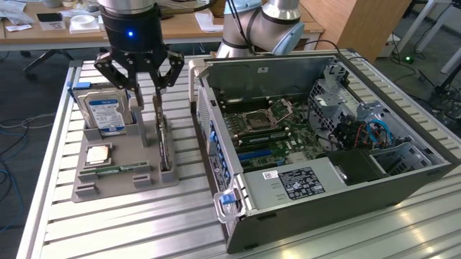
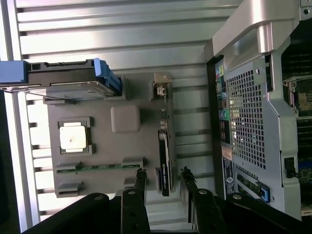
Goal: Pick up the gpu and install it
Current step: 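Pick up the gpu and move the gpu toward the slot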
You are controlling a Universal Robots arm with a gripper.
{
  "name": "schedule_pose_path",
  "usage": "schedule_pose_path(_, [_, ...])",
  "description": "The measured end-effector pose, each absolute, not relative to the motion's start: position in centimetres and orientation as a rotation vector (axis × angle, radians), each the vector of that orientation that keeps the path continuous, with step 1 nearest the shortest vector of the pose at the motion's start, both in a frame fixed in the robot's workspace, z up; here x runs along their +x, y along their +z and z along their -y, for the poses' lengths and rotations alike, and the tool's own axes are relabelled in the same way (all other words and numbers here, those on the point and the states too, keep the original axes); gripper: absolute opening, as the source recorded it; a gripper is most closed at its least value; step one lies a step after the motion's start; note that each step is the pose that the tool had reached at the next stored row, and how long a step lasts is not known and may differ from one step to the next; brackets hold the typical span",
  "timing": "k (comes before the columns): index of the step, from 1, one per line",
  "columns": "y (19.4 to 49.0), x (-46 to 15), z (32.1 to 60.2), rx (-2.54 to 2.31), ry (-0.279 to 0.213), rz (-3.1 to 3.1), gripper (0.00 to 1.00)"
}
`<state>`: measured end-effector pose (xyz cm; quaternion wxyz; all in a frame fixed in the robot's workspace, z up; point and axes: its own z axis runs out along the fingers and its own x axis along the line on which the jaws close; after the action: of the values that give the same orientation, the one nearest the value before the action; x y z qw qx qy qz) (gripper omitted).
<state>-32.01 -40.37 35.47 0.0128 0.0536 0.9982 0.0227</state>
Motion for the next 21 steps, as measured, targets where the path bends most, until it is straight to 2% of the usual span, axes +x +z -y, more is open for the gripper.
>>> schedule_pose_path(21, [33.1,-32.0,40.2,0.167,0.071,-3.111,0.42])
